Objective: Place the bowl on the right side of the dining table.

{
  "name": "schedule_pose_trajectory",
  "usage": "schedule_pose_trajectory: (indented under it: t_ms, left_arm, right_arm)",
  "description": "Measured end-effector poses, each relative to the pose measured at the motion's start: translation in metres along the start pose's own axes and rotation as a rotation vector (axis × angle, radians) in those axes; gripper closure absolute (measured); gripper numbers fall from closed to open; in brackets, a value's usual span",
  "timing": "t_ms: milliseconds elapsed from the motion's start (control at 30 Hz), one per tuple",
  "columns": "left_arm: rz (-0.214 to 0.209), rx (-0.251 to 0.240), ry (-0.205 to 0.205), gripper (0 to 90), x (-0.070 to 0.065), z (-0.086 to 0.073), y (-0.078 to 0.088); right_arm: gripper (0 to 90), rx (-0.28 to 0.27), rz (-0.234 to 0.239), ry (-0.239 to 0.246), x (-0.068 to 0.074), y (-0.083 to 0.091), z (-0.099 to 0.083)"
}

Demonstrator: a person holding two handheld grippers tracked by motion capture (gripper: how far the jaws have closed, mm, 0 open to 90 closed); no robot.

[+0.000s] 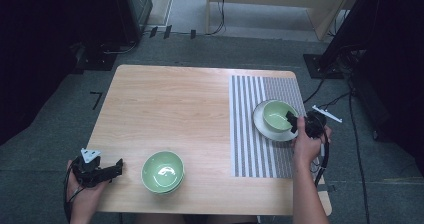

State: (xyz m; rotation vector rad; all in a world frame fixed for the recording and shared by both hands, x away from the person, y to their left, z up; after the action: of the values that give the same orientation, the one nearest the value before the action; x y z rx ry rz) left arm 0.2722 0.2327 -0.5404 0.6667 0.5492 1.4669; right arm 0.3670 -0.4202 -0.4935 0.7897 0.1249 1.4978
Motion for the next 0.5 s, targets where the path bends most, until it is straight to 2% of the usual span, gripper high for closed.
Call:
schedule_pose_trajectory:
  t_ms: [233, 500]
  left_arm:
    - [0.000, 0.000, 0.000, 0.0, 0.000, 0.000, 0.000]
    - [0.000, 0.000, 0.000, 0.0, 0.000, 0.000, 0.000]
  right_arm:
    - [17.0, -0.062, 0.053, 0.090, 0.005, 0.016, -0.001]
    - [16.4, -0.068, 0.073, 0.141, 0.011, 0.027, -0.008]
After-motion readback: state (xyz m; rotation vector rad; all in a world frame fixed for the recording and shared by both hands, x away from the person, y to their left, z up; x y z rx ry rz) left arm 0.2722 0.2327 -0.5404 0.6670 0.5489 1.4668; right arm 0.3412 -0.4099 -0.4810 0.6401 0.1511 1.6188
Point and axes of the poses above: each handheld gripper's, and its own axes: y roughly backward along the jaws, z roughly out of its top, x roughly to its left, the point moved 3 cm from there along -y, roughly forward along the jaws, and after that the axes turned 5 degrees about z, right-handed, at the moved point
